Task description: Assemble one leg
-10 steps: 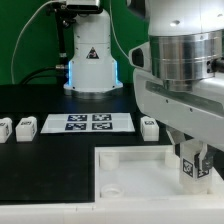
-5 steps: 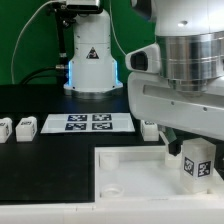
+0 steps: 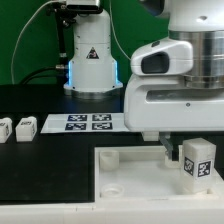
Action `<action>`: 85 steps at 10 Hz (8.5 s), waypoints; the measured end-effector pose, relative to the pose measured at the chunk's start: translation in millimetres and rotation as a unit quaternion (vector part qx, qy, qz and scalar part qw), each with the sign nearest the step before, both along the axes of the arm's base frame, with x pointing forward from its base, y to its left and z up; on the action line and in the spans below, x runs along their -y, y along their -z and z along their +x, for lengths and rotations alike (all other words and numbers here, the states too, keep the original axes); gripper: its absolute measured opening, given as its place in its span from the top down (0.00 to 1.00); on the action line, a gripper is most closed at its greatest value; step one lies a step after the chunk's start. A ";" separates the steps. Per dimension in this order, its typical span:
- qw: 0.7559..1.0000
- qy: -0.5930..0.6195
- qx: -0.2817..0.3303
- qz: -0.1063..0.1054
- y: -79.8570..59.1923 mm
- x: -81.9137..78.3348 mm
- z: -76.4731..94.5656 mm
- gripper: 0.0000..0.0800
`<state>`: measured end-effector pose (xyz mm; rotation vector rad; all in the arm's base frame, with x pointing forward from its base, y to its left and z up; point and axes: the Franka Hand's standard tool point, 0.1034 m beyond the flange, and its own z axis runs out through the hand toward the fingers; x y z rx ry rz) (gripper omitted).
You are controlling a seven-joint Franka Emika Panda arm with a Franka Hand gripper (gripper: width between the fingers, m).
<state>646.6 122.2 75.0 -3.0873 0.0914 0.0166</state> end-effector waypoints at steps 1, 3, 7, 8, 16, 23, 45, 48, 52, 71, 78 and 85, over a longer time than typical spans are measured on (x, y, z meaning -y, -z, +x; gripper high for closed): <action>0.999 -0.049 -0.002 -0.001 0.3 1.6 -1.0 0.19; 0.989 -0.147 0.003 0.000 0.4 5.3 -1.3 0.19; 0.989 -0.151 0.003 0.000 1.1 5.6 -1.5 0.57; 0.990 -0.138 0.002 0.001 1.2 5.4 -1.6 0.64; 0.940 0.341 -0.019 -0.008 3.5 10.3 -3.0 0.64; 0.825 0.564 -0.035 -0.003 4.5 12.4 -3.7 0.56; 1.000 -0.012 -0.006 0.005 6.0 4.9 -7.7 0.64; 0.971 0.239 -0.017 0.004 6.1 5.6 -6.6 0.64; 0.893 0.448 -0.032 0.010 5.9 6.6 -5.8 0.63; 0.947 -0.320 0.006 -0.017 7.3 17.2 -9.6 0.51; 0.995 -0.100 0.011 -0.019 8.8 7.6 -14.4 0.64; 0.947 0.318 -0.019 -0.036 8.7 27.3 -17.4 0.63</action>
Offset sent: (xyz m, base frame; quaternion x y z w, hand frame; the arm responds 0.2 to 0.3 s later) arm 0.0000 0.0000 0.0000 0.0000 0.0000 -0.0899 0.9960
